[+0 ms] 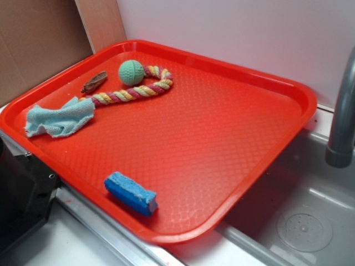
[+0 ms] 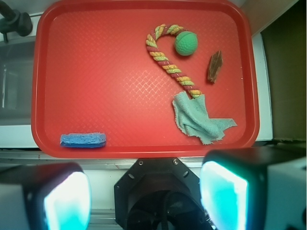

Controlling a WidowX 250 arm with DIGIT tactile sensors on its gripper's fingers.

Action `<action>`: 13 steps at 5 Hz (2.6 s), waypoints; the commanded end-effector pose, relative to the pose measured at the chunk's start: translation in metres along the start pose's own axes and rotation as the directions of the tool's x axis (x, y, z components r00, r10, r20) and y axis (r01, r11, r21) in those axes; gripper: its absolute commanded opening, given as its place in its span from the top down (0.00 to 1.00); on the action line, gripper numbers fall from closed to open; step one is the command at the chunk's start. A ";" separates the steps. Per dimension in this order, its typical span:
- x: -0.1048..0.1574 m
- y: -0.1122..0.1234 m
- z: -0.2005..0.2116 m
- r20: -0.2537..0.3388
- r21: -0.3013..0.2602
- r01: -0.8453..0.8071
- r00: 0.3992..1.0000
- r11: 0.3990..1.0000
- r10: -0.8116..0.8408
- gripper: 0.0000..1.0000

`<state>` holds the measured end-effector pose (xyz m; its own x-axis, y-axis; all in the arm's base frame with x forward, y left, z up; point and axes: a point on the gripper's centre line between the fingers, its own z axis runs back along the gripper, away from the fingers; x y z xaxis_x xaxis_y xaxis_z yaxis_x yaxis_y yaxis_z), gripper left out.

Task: Grab the wood chip.

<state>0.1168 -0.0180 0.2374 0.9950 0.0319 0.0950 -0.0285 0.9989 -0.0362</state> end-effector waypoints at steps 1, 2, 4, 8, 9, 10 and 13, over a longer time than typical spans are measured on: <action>0.000 0.000 0.000 0.000 0.000 0.000 1.000 1.000 0.000 0.00; 0.013 0.013 -0.009 0.034 -0.023 -0.142 0.989 0.990 0.143 0.00; 0.029 0.046 -0.030 0.088 -0.008 -0.332 0.939 0.943 0.332 0.00; 0.073 0.128 -0.122 0.154 -0.010 -0.551 0.823 0.834 0.546 0.00; 0.083 0.137 -0.145 0.197 0.023 -0.599 0.787 0.800 0.584 0.00; 0.090 0.148 -0.163 0.194 0.038 -0.622 0.773 0.782 0.605 0.00; 0.091 0.151 -0.206 0.125 0.024 -0.594 0.800 0.804 0.587 0.00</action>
<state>0.2211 0.1229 0.0279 0.7720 0.6185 0.1467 -0.6170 0.7846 -0.0610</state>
